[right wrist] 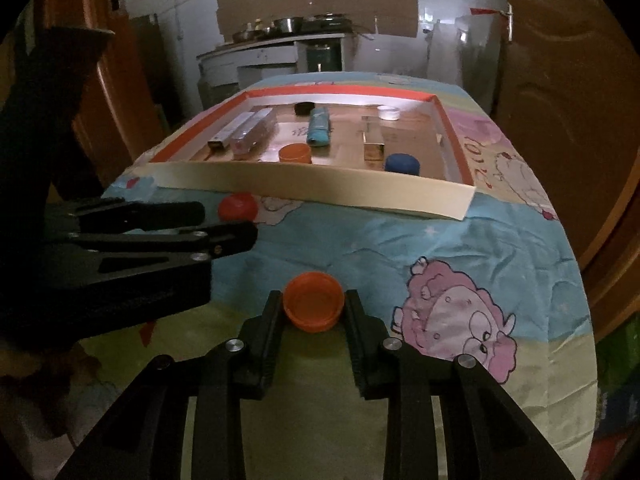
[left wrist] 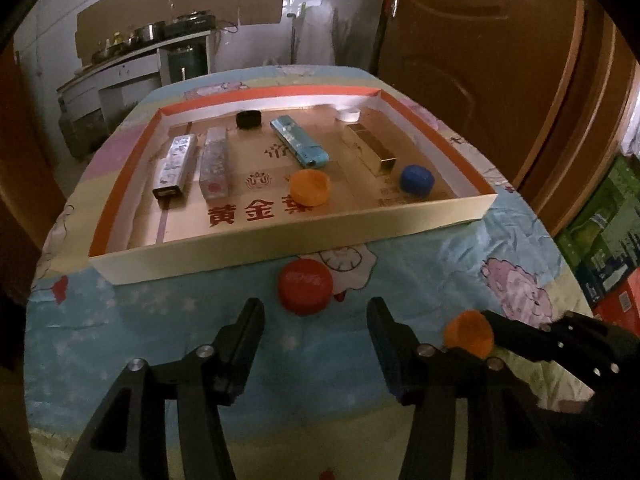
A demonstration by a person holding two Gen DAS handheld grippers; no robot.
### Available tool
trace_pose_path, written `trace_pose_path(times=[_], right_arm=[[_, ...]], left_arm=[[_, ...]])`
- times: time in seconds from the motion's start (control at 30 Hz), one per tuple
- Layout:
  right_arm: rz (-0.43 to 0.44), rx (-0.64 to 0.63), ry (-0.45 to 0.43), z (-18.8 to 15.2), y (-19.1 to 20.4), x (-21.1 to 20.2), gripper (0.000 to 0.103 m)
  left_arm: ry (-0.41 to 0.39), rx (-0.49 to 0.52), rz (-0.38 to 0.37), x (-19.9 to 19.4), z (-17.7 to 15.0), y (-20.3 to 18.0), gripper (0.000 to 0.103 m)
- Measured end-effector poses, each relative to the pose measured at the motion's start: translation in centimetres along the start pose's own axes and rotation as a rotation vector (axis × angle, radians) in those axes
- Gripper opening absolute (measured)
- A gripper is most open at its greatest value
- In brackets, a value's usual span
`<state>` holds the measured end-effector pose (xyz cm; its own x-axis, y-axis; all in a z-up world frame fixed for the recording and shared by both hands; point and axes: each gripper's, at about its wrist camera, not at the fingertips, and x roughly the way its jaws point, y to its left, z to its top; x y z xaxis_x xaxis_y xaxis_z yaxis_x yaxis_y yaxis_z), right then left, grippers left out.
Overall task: Organize rigid objects
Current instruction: 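Grasp the orange cap with the right tool while the left tool grasps the red Coca-Cola cap, then carry the red and orange caps up and over into the tray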
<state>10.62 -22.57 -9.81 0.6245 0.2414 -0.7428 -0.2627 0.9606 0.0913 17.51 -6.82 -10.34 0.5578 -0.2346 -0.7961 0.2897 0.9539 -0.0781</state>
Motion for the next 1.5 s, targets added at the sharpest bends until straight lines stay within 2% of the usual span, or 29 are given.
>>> trace_pose_path(times=[0.23,0.3,0.37,0.43,0.77,1.03,1.5], right_arm=[[0.027,0.024,-0.01,-0.2,-0.6,-0.2,0.03],[0.029,0.024,-0.011,-0.2,-0.6,-0.3,0.03],[0.029,0.025,-0.012,-0.3,-0.7,-0.3,0.03],[0.028,0.026,-0.013,-0.3,-0.6,-0.3,0.03],[0.004,0.043,-0.028,-0.4,-0.7,-0.6,0.03],[-0.014,0.047,-0.043,-0.1,-0.5,-1.3,0.03],[-0.05,0.029,-0.09,4.3,0.0,-3.0,0.03]], left_arm=[[-0.012,-0.013,0.039,1.1,0.9,0.1,0.053],[-0.029,-0.02,0.054,1.0,0.7,0.2,0.048],[-0.032,-0.033,0.075,0.9,0.7,0.5,0.034],[-0.035,-0.048,0.071,0.7,0.6,0.9,0.031],[-0.052,-0.092,0.018,-0.8,-0.4,1.4,0.031],[-0.105,-0.091,0.026,-3.8,-0.1,1.0,0.031],[-0.137,-0.126,0.021,-5.8,2.8,2.9,0.031]])
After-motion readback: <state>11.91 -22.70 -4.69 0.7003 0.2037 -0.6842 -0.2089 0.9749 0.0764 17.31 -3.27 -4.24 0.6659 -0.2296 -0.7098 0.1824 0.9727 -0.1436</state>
